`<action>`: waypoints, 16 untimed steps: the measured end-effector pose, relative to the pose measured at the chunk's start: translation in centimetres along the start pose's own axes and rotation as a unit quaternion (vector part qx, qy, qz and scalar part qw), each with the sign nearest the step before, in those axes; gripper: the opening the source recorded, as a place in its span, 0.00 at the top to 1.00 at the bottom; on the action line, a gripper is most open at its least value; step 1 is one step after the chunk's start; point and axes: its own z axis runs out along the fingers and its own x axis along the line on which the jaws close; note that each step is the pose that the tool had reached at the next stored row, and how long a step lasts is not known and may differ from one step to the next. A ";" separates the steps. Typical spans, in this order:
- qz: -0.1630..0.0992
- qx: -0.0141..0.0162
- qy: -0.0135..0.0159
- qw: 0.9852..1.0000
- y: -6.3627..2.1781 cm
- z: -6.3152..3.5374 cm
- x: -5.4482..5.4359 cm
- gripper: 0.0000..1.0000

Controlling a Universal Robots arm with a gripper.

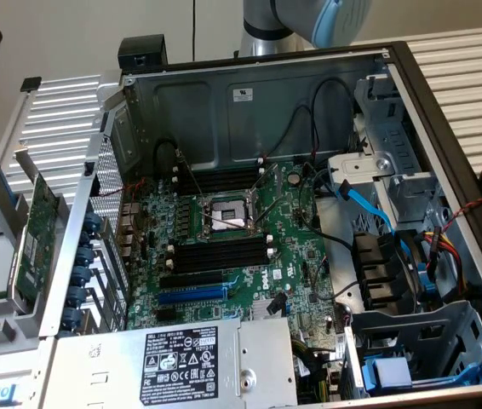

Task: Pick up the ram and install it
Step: 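Reach for the ram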

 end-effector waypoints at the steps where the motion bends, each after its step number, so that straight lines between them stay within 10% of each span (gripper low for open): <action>1: 0.000 0.000 0.000 1.000 0.00 0.01 0.2 0.90; 16: 0.000 0.000 0.000 1.000 -0.09 0.13 3.8 0.90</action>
